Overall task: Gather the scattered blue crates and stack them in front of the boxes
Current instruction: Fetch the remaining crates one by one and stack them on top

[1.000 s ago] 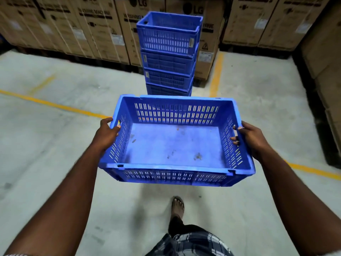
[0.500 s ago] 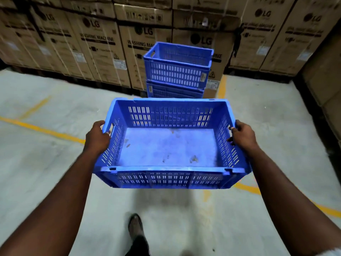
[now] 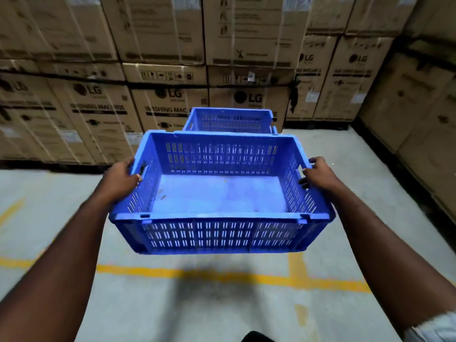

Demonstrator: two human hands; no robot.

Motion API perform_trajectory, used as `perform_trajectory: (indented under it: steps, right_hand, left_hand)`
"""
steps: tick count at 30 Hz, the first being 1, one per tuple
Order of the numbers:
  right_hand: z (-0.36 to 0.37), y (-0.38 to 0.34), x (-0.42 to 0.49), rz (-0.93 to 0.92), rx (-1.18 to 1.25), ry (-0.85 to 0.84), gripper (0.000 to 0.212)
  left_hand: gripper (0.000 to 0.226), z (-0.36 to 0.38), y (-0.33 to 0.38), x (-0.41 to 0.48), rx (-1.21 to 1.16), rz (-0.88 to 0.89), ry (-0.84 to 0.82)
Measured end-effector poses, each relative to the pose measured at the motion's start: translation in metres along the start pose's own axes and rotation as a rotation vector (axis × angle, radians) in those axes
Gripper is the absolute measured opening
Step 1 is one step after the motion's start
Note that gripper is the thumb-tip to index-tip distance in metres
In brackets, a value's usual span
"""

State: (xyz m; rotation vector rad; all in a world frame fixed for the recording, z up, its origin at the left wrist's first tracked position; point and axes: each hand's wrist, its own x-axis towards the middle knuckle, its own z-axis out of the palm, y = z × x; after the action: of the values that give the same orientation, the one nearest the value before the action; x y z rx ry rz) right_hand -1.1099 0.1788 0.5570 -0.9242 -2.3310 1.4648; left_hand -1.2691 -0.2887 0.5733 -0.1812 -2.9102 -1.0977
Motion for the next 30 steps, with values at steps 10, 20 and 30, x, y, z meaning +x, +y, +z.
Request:
perform_trajectory:
  steps: [10,20,30]
  right_hand:
    - [-0.001,-0.083,0.123,-0.209,0.106,-0.156,0.037]
    - [-0.02,-0.161,0.299,-0.246,0.025,-0.079,0.039]
    - [0.003,-0.21,0.428,-0.188,0.072,0.0,0.041]
  left_hand:
    - [0.034,0.011,0.044,0.176,-0.144,0.029,-0.066]
    - [0.031,0.037,0.149,0.322,-0.1,0.036,-0.015]
    - [0.044,0.067,0.188,0.447,-0.117,-0.002,-0.015]
